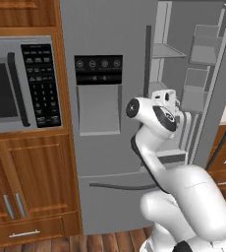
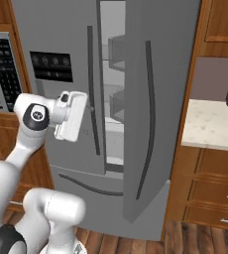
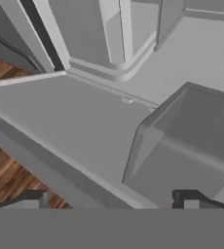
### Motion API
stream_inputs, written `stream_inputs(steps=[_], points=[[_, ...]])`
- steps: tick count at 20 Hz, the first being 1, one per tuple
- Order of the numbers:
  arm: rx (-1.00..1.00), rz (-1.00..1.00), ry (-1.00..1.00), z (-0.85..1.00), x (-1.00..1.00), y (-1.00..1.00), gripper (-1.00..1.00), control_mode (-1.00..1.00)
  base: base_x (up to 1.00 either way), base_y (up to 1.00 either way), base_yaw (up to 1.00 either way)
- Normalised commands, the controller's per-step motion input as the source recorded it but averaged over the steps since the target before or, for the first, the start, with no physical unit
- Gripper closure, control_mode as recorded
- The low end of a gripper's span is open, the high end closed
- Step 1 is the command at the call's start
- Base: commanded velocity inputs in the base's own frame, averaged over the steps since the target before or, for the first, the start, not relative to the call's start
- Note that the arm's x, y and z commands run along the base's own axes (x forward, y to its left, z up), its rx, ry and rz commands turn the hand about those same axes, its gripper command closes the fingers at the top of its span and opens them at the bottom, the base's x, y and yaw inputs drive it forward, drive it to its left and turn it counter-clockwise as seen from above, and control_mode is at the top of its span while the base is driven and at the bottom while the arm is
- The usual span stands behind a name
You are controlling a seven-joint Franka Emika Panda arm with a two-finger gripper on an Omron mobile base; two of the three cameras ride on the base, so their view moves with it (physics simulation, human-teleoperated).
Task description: Place one of the steaks on the plate and the other in the bowl. Then place the bowl in the fridge.
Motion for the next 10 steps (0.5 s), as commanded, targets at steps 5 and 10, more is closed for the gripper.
stream_inputs(steps=[5,10], points=[[-0.09,0.02,0.18,0.05,0.62,-0.11,-1.00,-1.00,0.00,0.00,0.00],[0.00,0.00,0.30,0.05,0.55,-0.64,-1.00,-1.00,0.00,0.00,0.00]])
